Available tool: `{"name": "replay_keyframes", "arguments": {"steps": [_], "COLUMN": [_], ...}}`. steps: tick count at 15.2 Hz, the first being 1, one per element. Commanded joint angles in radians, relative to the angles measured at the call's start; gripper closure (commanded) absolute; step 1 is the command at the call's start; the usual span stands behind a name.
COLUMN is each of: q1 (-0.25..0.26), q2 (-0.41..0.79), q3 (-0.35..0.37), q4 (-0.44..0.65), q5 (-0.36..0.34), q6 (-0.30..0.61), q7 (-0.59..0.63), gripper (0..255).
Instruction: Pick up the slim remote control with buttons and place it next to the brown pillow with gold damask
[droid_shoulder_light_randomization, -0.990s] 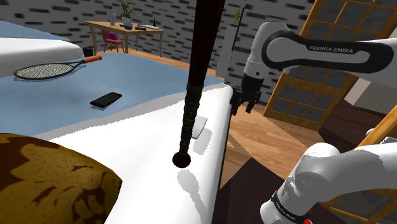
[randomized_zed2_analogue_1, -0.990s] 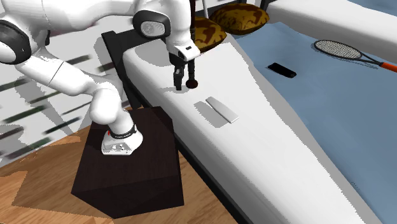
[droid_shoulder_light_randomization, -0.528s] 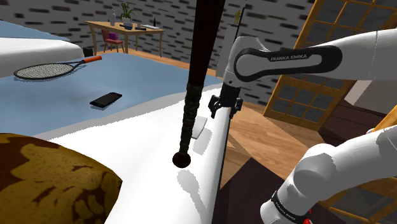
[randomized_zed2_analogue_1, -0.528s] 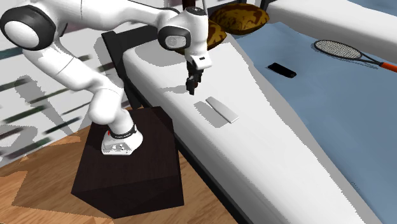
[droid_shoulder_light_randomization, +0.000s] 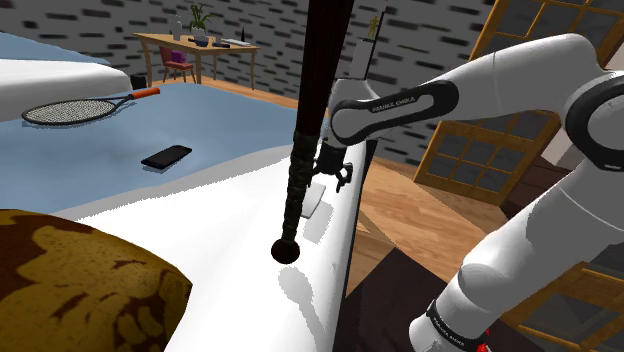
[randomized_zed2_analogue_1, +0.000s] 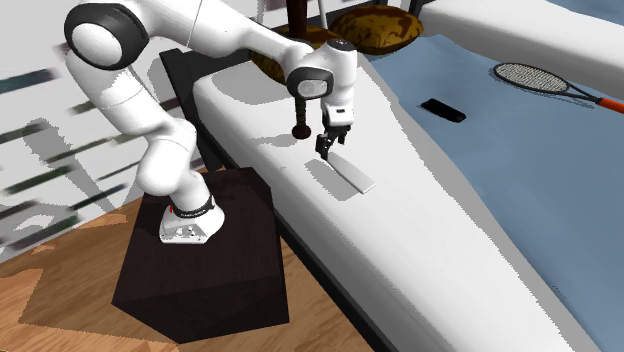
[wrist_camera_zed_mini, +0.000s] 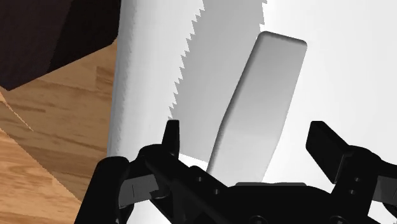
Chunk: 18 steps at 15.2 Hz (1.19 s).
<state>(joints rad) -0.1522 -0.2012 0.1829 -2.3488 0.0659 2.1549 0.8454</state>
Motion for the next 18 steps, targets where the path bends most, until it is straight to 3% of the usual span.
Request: {"name": "replay_keyframes", "arguments": {"steps": [1,5,12,18], "q1": [-0.015,-0.032,-0.030,-0.030], "q2": [0.074,0.198,0.262,0.262], "q3": [0.011,0.011,0.010,0.009], "q4": [0.031,0.100,0.063,0.063], "q5": [-0.023,-0.069,-0.087,-0.087], "q6": [0.047,0.102,0.202,0.202], "q7": [0.096,0.239,0.252,0.252], "gripper": [0,0,0,0]}}
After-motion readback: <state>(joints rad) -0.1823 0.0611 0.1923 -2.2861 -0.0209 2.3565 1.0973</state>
